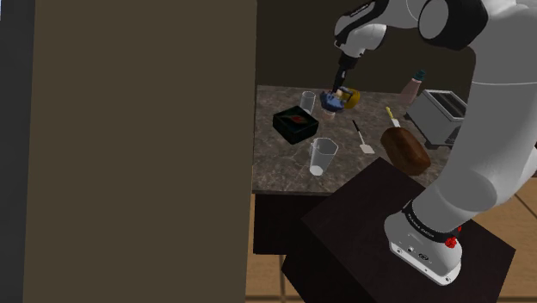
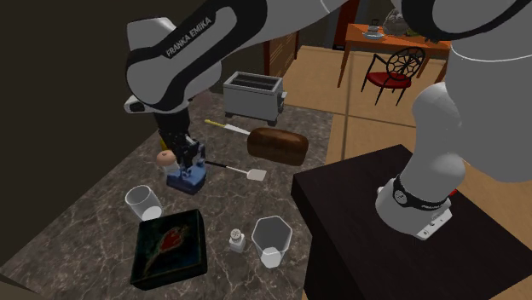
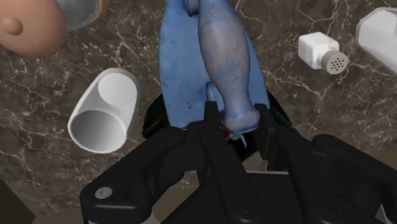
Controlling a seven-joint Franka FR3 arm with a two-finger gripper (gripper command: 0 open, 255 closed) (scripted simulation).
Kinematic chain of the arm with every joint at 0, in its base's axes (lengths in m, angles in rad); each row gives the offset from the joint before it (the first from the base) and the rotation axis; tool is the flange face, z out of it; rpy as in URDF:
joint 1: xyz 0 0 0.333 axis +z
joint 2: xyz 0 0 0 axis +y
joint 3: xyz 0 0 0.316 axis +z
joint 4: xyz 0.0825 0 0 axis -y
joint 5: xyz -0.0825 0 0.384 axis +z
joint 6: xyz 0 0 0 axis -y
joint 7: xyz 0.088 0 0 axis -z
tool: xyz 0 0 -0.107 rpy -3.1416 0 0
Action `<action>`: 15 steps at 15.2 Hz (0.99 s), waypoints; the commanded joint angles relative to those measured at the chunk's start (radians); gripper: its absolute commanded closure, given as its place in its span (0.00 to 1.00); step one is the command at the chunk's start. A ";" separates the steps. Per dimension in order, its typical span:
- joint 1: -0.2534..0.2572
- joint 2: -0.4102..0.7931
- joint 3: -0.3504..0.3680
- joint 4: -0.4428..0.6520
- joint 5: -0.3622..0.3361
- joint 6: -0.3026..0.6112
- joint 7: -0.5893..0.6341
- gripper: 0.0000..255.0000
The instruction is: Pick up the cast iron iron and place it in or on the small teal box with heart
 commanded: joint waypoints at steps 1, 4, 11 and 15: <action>0.026 0.000 0.007 0.019 -0.006 -0.011 0.042 1.00; 0.063 0.016 0.021 0.071 -0.014 -0.037 0.108 1.00; 0.135 0.087 0.053 0.246 -0.025 -0.117 0.257 1.00; 0.166 0.153 0.071 0.386 -0.028 -0.180 0.339 1.00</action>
